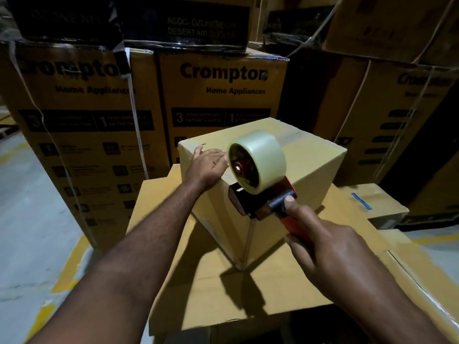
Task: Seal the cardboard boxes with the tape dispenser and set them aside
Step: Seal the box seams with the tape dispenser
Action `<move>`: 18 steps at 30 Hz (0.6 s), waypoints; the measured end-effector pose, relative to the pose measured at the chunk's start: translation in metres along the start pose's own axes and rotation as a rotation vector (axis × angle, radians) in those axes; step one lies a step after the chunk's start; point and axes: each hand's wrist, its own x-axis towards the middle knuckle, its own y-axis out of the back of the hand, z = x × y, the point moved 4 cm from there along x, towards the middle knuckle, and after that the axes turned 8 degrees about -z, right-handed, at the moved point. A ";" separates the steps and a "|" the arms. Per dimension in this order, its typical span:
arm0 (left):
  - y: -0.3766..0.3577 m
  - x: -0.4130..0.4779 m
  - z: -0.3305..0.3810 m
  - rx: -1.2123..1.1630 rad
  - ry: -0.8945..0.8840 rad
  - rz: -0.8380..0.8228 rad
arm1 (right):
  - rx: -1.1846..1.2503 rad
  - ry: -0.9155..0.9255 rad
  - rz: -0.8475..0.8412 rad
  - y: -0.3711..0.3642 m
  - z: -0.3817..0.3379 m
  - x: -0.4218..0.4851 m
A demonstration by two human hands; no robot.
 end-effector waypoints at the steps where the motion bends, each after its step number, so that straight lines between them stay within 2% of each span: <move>1: -0.001 0.001 -0.002 -0.017 -0.011 -0.023 | -0.012 -0.019 -0.018 -0.002 0.003 -0.008; 6: 0.002 -0.010 0.023 0.016 0.010 -0.034 | -0.024 -0.051 -0.041 -0.011 0.016 -0.026; 10: -0.026 -0.055 0.064 -0.325 -0.189 -0.001 | 0.011 -0.033 -0.020 -0.015 0.020 -0.032; 14: -0.030 -0.061 0.065 -0.301 -0.181 0.151 | 0.073 -0.028 -0.006 -0.024 0.023 -0.035; 18: -0.038 -0.057 0.062 -0.166 -0.339 0.401 | 0.043 -0.014 -0.030 -0.035 0.032 -0.045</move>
